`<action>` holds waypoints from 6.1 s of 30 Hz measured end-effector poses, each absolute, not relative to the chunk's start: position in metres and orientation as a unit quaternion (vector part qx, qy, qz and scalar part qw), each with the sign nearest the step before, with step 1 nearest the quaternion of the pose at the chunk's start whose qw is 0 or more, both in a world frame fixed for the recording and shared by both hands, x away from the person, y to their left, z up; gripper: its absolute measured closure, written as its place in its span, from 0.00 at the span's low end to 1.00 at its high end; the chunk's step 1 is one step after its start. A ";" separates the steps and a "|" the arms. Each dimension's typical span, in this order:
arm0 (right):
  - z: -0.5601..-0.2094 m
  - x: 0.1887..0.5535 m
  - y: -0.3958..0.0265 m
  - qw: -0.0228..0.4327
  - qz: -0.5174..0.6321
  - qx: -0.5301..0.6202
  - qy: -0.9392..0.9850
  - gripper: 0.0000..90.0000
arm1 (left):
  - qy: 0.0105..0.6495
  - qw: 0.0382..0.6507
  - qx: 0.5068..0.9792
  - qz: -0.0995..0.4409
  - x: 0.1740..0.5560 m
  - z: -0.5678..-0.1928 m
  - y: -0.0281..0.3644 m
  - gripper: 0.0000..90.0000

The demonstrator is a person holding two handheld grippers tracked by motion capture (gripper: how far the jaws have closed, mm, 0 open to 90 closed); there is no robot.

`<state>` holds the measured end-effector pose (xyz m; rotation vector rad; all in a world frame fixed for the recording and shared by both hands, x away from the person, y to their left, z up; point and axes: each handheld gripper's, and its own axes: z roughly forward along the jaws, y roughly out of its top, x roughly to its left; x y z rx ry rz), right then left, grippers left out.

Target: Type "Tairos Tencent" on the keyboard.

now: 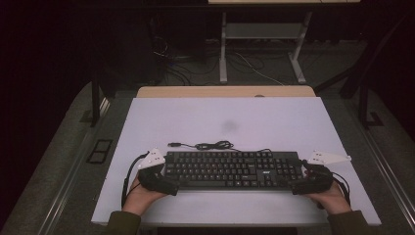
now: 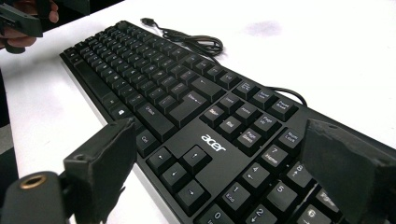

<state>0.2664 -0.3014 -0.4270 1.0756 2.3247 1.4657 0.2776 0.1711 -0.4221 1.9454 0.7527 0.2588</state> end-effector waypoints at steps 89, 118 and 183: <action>-0.414 0.310 -0.214 0.030 0.521 0.301 0.799 0.12 | 0.306 0.508 0.799 0.101 0.277 -0.421 0.165 0.00; -0.419 0.310 -0.203 0.011 0.498 0.264 0.826 0.73 | 0.305 0.506 0.800 0.102 0.277 -0.421 0.165 0.00; -0.438 0.308 -0.198 0.008 0.400 0.241 0.884 0.99 | 0.302 0.502 0.803 0.107 0.282 -0.419 0.157 0.00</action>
